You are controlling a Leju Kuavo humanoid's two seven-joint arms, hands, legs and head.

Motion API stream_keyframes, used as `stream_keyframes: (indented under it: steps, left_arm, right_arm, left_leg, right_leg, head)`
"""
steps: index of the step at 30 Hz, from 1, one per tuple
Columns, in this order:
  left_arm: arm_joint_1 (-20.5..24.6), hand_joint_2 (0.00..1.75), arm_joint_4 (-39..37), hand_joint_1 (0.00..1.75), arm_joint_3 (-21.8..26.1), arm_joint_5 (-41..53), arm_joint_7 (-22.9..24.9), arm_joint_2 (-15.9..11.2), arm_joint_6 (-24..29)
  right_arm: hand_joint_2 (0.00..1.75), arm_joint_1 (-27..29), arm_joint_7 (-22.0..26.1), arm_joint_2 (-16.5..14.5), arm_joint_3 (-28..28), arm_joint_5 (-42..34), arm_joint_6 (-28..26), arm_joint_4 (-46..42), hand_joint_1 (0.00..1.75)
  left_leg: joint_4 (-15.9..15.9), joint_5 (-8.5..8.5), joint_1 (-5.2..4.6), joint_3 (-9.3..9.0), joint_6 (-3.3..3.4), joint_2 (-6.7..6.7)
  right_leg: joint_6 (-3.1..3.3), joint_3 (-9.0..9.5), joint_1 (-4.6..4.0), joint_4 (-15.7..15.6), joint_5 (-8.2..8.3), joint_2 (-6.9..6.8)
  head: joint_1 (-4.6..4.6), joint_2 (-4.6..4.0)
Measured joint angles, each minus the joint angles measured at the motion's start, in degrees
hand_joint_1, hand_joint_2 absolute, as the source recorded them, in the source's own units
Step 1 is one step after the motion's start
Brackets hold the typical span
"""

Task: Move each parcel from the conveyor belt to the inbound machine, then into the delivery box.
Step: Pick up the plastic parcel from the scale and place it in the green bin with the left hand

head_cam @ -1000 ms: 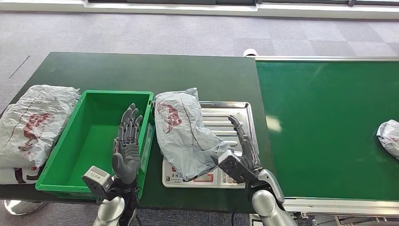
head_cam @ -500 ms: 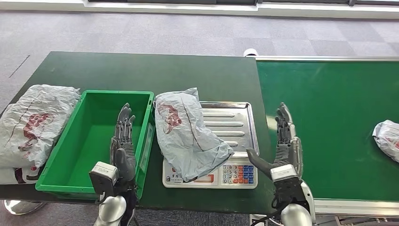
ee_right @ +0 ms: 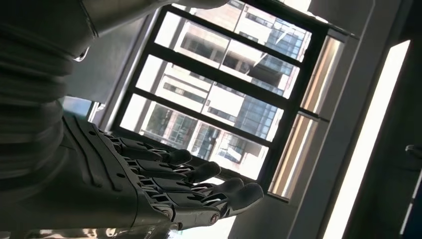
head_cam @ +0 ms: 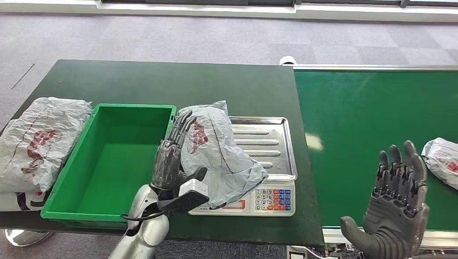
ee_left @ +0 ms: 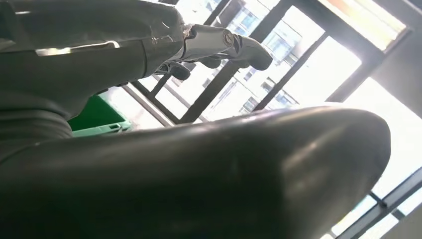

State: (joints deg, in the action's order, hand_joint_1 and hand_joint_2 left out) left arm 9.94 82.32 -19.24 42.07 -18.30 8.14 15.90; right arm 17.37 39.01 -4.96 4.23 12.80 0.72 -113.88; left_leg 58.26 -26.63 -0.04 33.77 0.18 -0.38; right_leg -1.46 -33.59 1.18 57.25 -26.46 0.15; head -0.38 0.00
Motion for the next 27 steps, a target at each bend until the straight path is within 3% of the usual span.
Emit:
stream_keyframes:
  steps: [1,5,8,9,12,18,22,27]
  left_arm:
    - [0.6,0.0,-0.7,0.0,-0.3,0.3,0.2,-0.1,-0.2]
    - [2.5,1.75,-2.8,0.0,-1.2,1.1,0.9,-0.6,-1.5]
    - [5.2,0.44,-6.0,0.0,-2.7,3.6,2.1,-1.3,-4.4]
    - [6.4,0.44,-7.7,0.0,-3.5,5.2,2.6,-1.5,-5.0]
    - [9.7,1.75,-13.3,0.0,-6.6,12.8,4.2,-2.1,-5.6]
    - [15.1,1.75,-24.8,0.0,-17.2,23.5,3.0,-2.5,-8.5]
    - [18.2,1.75,-31.4,0.0,-23.8,24.2,1.6,-2.6,-11.4]
    - [20.9,1.75,-36.5,0.0,-28.7,22.7,0.8,-2.7,-13.3]
  right_arm:
    - [1.75,0.4,0.4,-0.1,-0.3,-0.2,0.4,-0.6,0.0]
    - [1.75,1.4,0.8,-0.3,-1.2,-2.6,3.6,-2.3,0.0]
    - [1.75,1.3,1.1,-0.3,-1.6,-8.3,13.7,-3.3,0.0]
    - [1.75,1.2,1.2,-0.3,-1.9,-9.5,17.0,-3.5,0.0]
    - [1.75,0.5,1.2,-0.3,-3.0,-11.1,22.0,-3.6,0.0]
    - [1.75,-1.1,1.1,-0.2,-5.9,-11.7,25.2,-2.4,0.0]
    - [1.75,-1.0,1.1,-0.2,-7.2,-11.2,26.0,-2.1,0.0]
    - [1.75,-1.0,0.5,-0.2,-7.5,-11.0,26.4,-1.4,0.0]
  left_leg:
    - [0.0,0.0,0.0,-0.01,0.0,0.03]
    - [0.0,-0.01,0.0,-0.03,0.0,0.06]
    - [0.0,0.0,0.0,-0.03,0.0,0.03]
    - [0.0,0.0,0.0,-0.05,0.0,0.03]
    - [0.0,0.0,0.0,-0.08,0.0,0.05]
    - [0.0,0.0,-0.02,-0.09,0.0,0.05]
    - [0.0,-0.01,-0.02,-0.08,0.0,0.05]
    - [0.0,-0.02,0.0,-0.16,0.01,0.02]
  right_leg:
    - [0.0,0.01,0.0,0.0,0.0,0.04]
    - [0.0,0.0,0.0,0.0,0.0,0.08]
    - [0.0,0.03,0.0,0.0,0.0,0.06]
    - [0.0,0.04,0.0,0.0,0.01,0.06]
    - [0.0,0.07,0.01,0.0,0.03,0.07]
    - [-0.01,0.08,0.02,0.0,0.05,0.08]
    - [-0.01,0.09,0.01,0.0,0.04,0.08]
    - [0.0,0.22,0.0,0.0,-0.02,0.04]
  head:
    - [0.0,0.0]
    - [-0.01,0.0]
    - [-0.01,0.0]
    - [-0.01,0.0]
    - [-0.01,0.0]
    - [0.01,0.0]
    - [-0.01,0.0]
    - [-0.01,0.0]
